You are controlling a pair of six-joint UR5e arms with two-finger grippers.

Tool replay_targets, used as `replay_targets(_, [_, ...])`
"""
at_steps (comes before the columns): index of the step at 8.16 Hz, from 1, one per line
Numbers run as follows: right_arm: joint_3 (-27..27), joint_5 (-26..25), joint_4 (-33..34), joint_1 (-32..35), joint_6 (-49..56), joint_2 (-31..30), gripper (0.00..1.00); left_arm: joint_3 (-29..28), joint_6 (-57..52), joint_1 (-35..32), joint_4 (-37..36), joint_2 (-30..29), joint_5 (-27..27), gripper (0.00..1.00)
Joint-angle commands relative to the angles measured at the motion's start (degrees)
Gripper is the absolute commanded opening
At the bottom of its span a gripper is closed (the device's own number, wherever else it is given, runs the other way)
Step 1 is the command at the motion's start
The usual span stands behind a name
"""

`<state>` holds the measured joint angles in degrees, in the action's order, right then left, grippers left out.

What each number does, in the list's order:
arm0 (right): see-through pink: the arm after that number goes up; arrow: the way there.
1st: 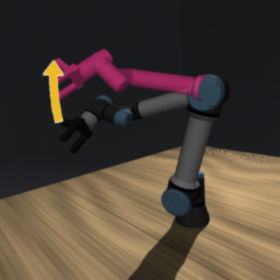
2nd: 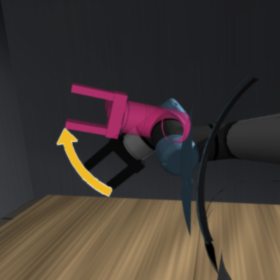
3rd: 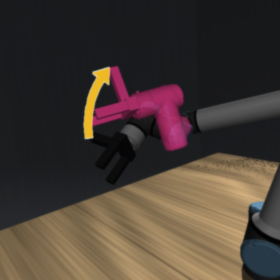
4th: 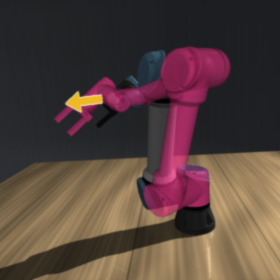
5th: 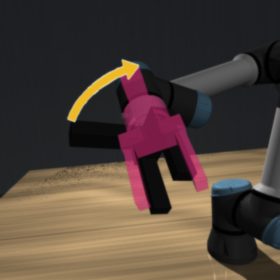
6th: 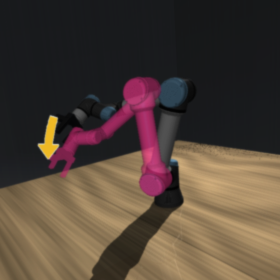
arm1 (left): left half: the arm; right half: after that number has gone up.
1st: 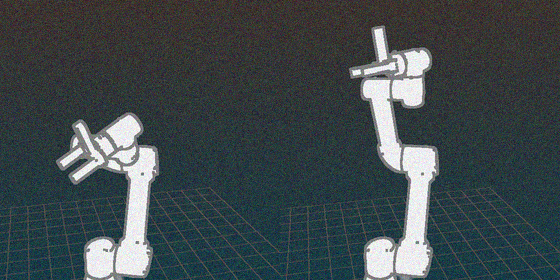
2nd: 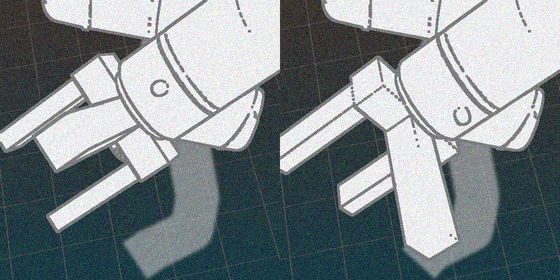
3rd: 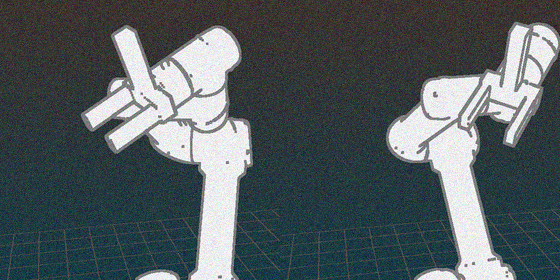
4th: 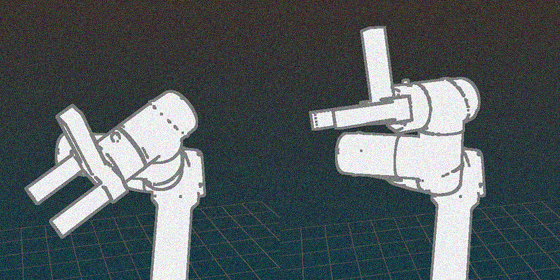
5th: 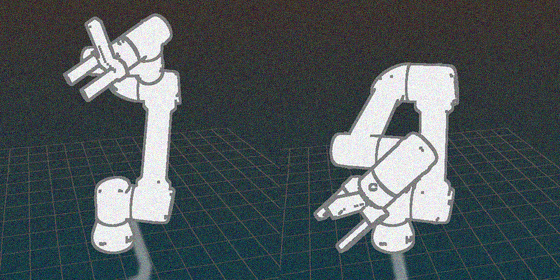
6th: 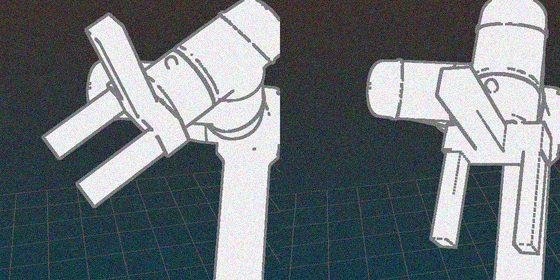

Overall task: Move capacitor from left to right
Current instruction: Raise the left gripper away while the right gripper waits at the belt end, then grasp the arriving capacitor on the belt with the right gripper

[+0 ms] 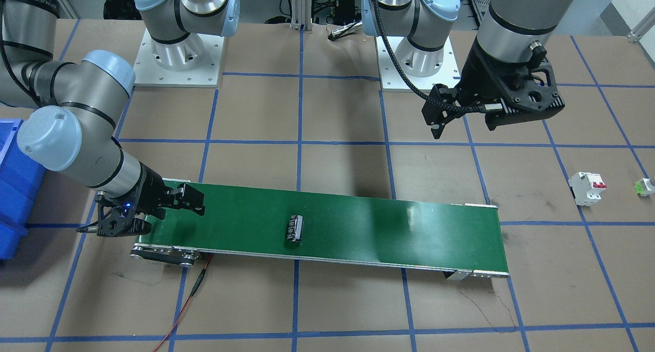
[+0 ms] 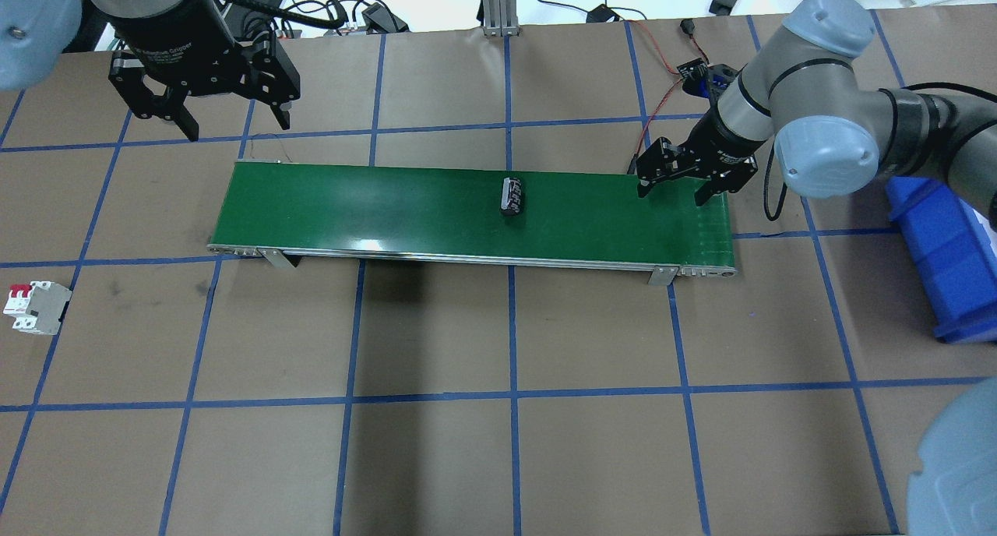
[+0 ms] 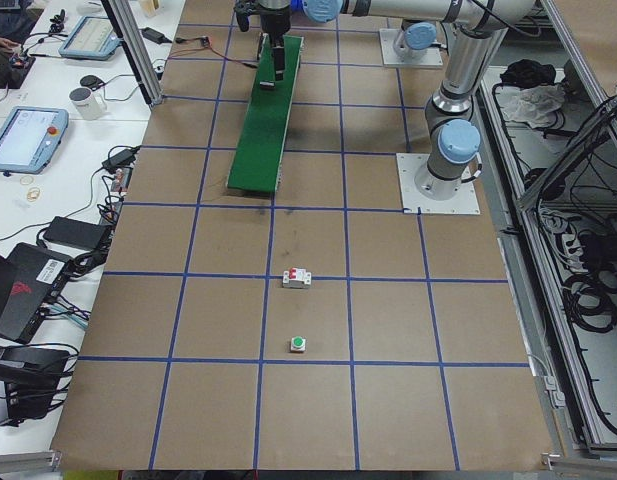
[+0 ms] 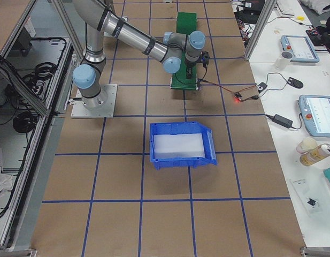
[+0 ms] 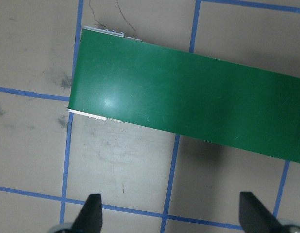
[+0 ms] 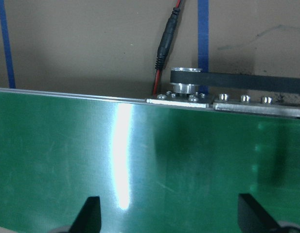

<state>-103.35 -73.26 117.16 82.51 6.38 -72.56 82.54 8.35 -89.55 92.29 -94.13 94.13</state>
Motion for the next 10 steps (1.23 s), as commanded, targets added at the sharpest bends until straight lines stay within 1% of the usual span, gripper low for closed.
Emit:
replay_targets(1, [0.0, 0.2, 0.3, 1.6, -6.6, 0.1, 1.0, 0.0, -0.1, 0.3, 0.0, 0.0, -0.1, 1.0])
replay_targets(2, [0.1, -0.4, 0.7, 3.3, -7.1, 0.1, 1.0, 0.1, 0.0, 0.3, 0.0, 0.0, -0.1, 1.0])
replay_targets(4, [0.3, 0.0, 1.5, 6.0, -9.1, -0.2, 1.0, 0.1, 0.0, 0.3, 0.0, 0.0, -0.1, 1.0])
replay_targets(6, [0.3, -0.3, 3.5, 8.9, -15.1, -0.2, 1.0, 0.1, 0.0, 0.3, 0.0, 0.0, -0.1, 1.0])
replay_targets(7, [0.3, -0.4, 4.6, 9.0, -15.2, 0.1, 1.0, 0.0, -0.1, 0.3, 0.0, 0.0, 0.0, 1.0])
replay_targets(10, [0.3, -0.8, 4.7, 9.1, -15.0, 0.2, 1.0, 0.1, 0.0, 0.3, 0.0, 0.0, 0.0, 1.0])
